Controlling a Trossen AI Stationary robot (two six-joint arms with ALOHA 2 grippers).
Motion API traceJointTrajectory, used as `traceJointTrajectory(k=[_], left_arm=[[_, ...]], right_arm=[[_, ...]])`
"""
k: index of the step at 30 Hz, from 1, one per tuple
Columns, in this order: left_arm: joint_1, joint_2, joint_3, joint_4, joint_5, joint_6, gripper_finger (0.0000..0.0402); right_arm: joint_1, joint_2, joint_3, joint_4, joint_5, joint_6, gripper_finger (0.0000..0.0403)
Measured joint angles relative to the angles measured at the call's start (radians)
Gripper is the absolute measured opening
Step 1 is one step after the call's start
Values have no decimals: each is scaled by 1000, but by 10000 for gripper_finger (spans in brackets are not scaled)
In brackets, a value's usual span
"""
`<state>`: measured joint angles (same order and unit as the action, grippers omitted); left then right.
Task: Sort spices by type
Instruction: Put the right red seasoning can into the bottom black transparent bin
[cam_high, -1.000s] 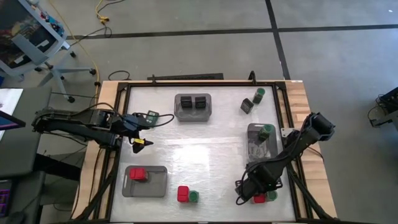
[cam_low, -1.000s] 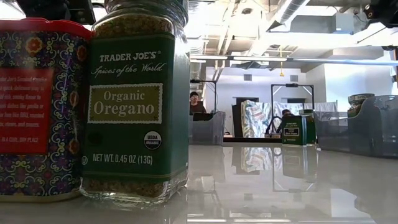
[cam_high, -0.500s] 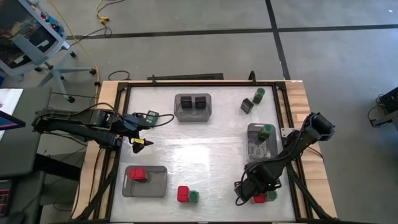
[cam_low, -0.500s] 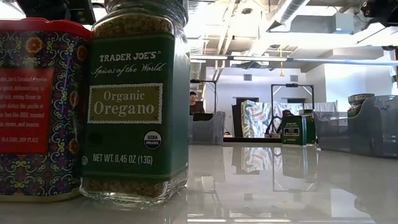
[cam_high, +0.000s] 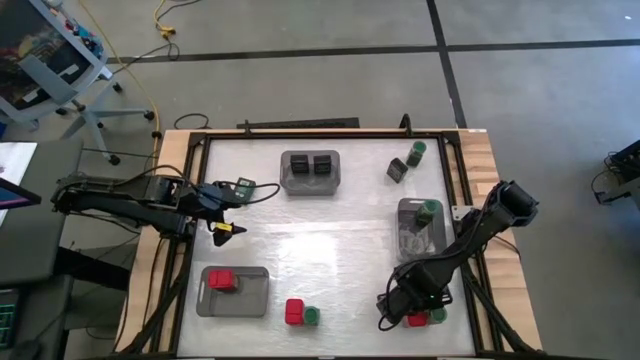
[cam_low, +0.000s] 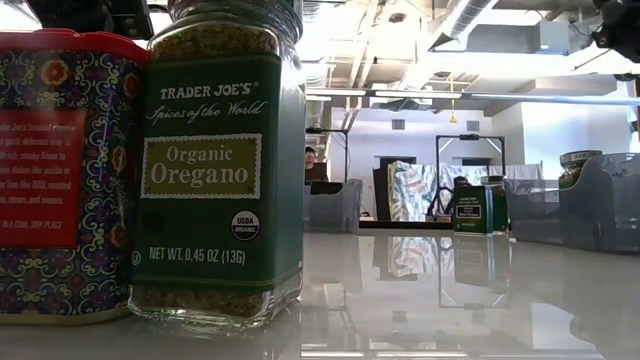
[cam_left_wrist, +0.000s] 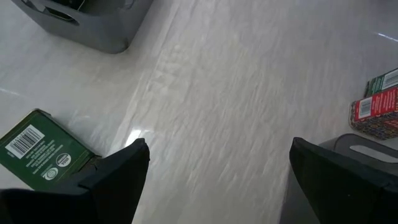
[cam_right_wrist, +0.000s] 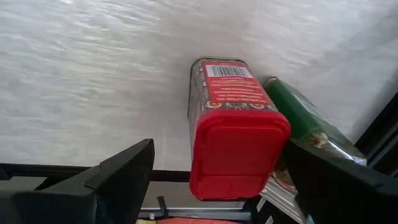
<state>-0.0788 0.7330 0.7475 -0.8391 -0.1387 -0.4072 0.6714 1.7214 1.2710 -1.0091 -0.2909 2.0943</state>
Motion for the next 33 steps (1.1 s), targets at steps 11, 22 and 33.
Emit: traceJointTrajectory(k=[11, 22, 33], left_arm=[[0, 0, 0, 0, 0, 1, 373], [0, 0, 0, 0, 0, 6, 373], [0, 0, 0, 0, 0, 30, 373]], right_arm=[[-1, 0, 0, -15, 0, 0, 383], [1, 0, 0, -20, 0, -4, 369], [6, 1, -17, 26, 1, -27, 368]])
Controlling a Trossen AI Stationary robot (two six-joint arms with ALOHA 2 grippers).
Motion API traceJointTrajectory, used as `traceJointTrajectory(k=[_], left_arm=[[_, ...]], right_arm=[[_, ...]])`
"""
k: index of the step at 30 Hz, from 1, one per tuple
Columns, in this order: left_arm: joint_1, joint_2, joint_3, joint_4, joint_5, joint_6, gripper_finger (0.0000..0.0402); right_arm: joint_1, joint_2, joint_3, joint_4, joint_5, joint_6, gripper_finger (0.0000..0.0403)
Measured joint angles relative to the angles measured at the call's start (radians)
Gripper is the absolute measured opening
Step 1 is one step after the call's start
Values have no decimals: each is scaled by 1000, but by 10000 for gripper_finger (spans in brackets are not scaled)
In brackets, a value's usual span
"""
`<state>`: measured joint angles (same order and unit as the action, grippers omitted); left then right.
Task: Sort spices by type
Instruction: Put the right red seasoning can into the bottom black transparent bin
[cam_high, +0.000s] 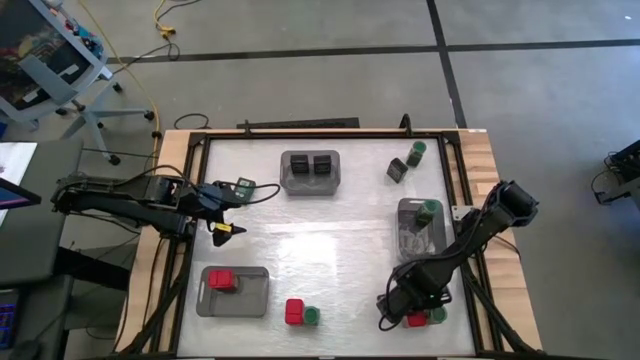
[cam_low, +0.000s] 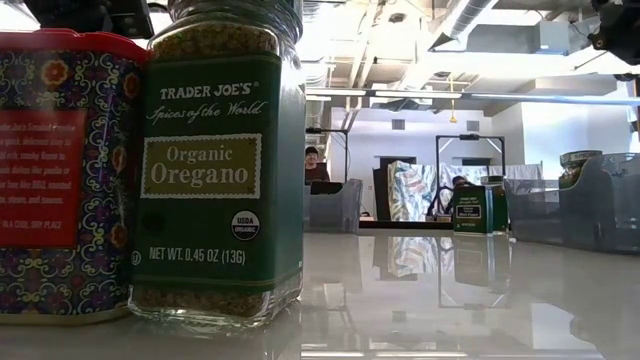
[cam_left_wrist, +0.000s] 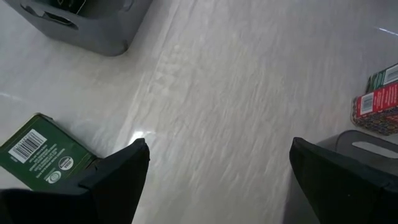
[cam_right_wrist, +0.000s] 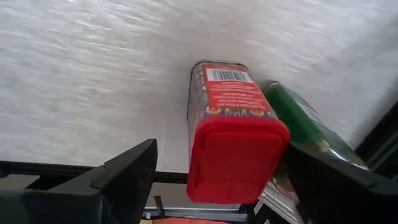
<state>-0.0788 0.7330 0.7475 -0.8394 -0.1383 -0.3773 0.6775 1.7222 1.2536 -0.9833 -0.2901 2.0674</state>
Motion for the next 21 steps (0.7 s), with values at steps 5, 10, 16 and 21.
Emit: traceJointTrajectory(k=[5, 10, 16, 21], left_arm=[[0, 0, 0, 0, 0, 6, 373], [0, 0, 0, 0, 0, 6, 373], [0, 0, 0, 0, 0, 5, 373], [0, 0, 0, 0, 0, 5, 373]], right_arm=[[3, 2, -50, 57, -23, 44, 368], [2, 1, -50, 56, -35, 29, 366], [1, 1, -50, 56, -68, 18, 331], [1, 1, -50, 57, -75, 18, 278]])
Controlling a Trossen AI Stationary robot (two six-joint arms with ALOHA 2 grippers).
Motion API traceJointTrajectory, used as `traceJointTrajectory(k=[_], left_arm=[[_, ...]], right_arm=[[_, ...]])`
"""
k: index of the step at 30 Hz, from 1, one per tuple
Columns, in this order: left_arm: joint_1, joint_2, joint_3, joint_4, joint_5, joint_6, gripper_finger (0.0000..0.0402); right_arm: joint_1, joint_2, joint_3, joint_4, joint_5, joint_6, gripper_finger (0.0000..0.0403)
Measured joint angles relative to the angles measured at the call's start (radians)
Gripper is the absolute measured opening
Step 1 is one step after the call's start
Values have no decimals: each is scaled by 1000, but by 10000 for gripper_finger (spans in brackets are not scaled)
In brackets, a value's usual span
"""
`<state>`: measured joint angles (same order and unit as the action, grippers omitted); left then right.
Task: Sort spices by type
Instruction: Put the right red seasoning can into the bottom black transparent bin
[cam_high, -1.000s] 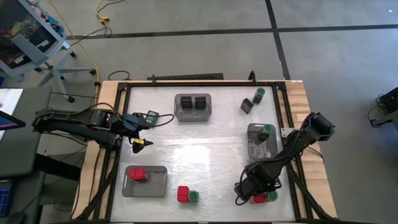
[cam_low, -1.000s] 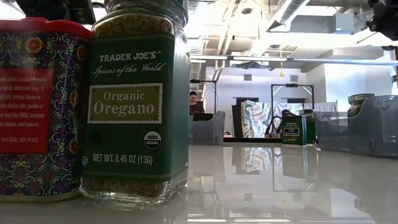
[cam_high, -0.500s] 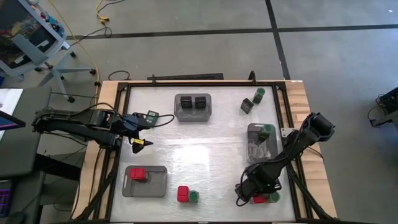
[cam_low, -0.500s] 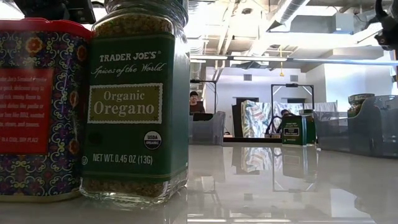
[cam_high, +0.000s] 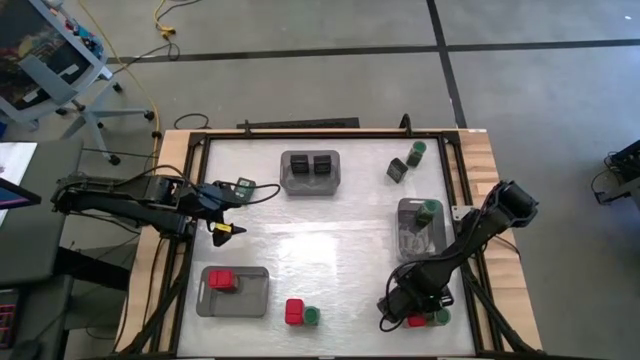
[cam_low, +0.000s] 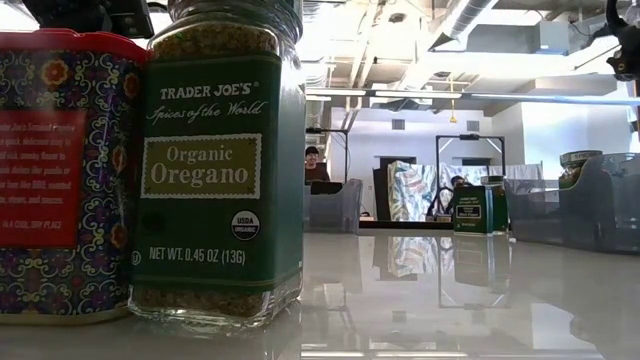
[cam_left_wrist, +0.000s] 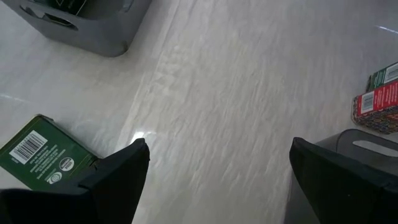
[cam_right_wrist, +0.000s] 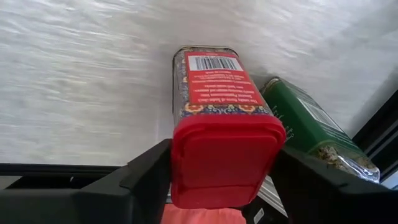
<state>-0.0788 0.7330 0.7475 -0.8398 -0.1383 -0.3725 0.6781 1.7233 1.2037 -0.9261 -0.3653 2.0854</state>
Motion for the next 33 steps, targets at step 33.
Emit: traceJointTrajectory(k=[33], left_arm=[[0, 0, 0, 5, -11, -107, 373]], right_arm=[[-642, -1, 372, -330, 187, -980, 241]])
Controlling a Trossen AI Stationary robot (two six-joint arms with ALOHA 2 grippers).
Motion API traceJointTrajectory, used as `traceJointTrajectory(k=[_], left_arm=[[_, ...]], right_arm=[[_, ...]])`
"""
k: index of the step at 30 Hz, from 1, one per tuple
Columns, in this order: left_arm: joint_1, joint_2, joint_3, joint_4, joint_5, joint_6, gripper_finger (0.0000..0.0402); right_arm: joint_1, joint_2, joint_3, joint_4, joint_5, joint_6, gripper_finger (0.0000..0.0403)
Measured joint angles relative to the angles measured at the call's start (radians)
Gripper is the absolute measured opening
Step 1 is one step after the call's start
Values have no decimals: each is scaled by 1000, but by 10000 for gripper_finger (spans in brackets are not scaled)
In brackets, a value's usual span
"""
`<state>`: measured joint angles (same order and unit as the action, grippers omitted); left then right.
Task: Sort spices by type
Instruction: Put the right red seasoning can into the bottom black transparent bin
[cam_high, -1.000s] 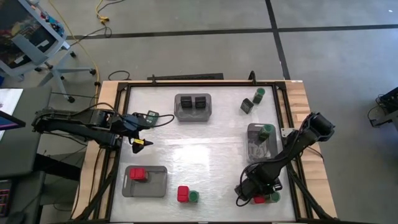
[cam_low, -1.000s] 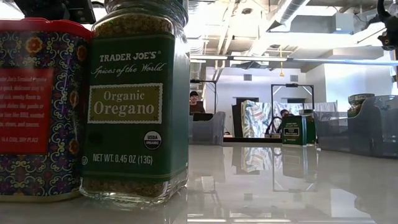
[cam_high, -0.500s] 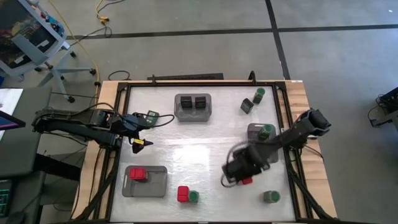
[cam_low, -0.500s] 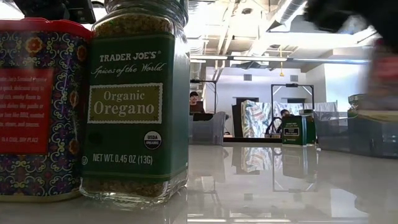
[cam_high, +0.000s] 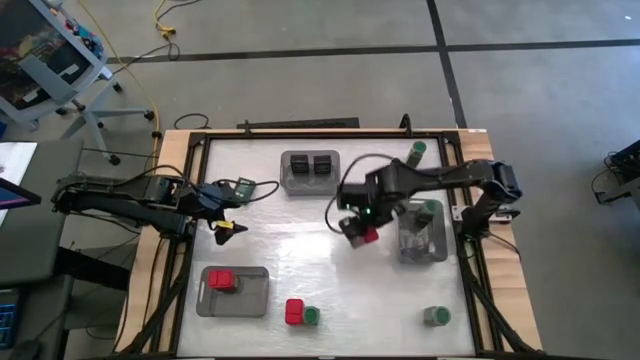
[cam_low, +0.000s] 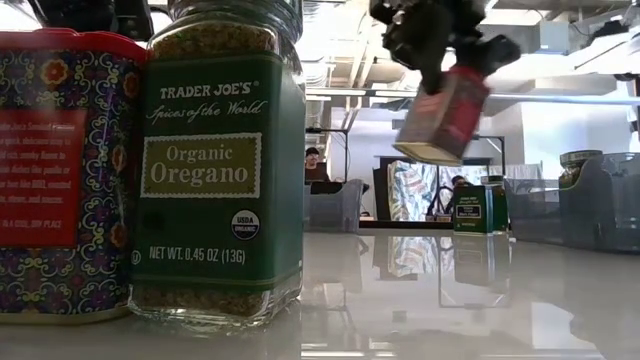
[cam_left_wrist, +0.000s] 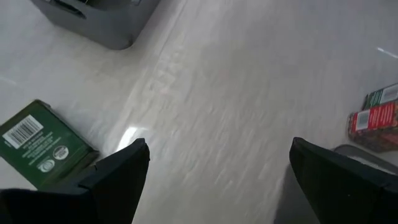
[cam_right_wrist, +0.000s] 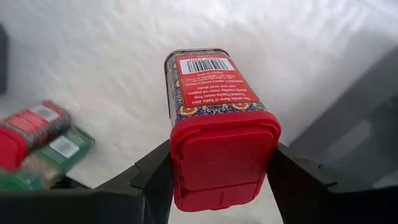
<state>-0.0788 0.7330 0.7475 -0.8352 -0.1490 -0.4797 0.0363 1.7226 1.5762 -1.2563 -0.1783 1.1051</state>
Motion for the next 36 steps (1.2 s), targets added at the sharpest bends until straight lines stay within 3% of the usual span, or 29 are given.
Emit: traceJointTrajectory(k=[6, 13, 17, 24, 36], left_arm=[[0, 0, 0, 0, -32, -59, 373], [0, 0, 0, 6, -61, -68, 373], [0, 0, 0, 6, -60, -68, 373], [0, 0, 0, 4, -60, -94, 373], [0, 0, 0, 3, -60, -93, 373]], right_arm=[[-67, 56, 132, -62, 43, -147, 240], [-66, 328, 460, -302, 122, -367, 240], [-66, 454, 547, -314, 126, -468, 240], [-60, 573, 569, -316, 91, -505, 240], [-34, 590, 565, -309, 89, -501, 279]])
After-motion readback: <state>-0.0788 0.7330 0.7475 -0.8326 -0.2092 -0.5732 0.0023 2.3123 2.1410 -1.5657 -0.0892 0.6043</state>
